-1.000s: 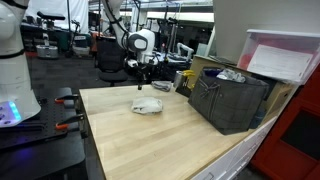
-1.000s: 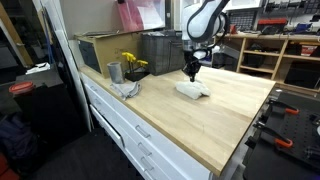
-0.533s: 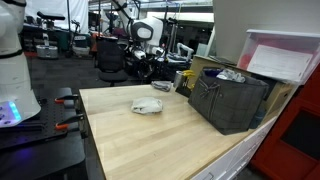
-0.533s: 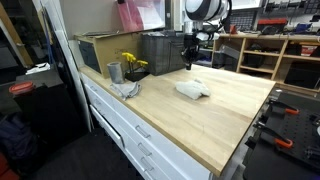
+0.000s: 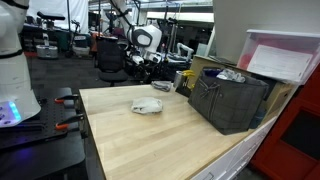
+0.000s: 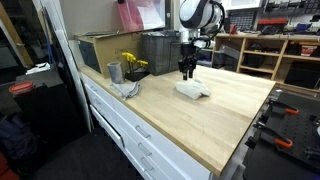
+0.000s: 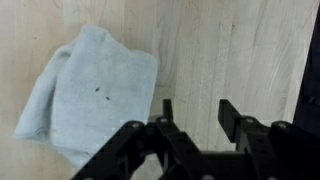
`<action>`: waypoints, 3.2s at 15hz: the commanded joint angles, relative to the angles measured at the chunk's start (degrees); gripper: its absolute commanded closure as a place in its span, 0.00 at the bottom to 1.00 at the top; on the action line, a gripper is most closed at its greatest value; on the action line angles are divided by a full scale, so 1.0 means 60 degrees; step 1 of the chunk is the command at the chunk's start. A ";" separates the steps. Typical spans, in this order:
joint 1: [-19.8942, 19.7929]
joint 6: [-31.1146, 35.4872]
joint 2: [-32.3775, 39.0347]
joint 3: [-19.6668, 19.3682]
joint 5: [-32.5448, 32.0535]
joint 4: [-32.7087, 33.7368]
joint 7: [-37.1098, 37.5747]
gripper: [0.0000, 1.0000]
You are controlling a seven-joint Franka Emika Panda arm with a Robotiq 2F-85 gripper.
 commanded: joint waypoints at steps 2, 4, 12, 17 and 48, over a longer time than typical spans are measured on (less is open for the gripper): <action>-0.0145 -0.0860 0.0210 0.0192 0.0336 0.0652 -0.0228 0.07; -0.0394 -0.1484 0.0018 0.0273 0.0720 0.0859 -0.0576 0.00; -0.0499 -0.2124 -0.0267 -0.0029 0.0881 0.1296 -0.0790 0.00; -0.0239 -0.1889 -0.0334 0.0200 0.1000 0.1248 -0.0928 0.00; -0.0366 -0.2772 -0.4707 -0.1184 0.0332 -0.0516 -0.0676 0.00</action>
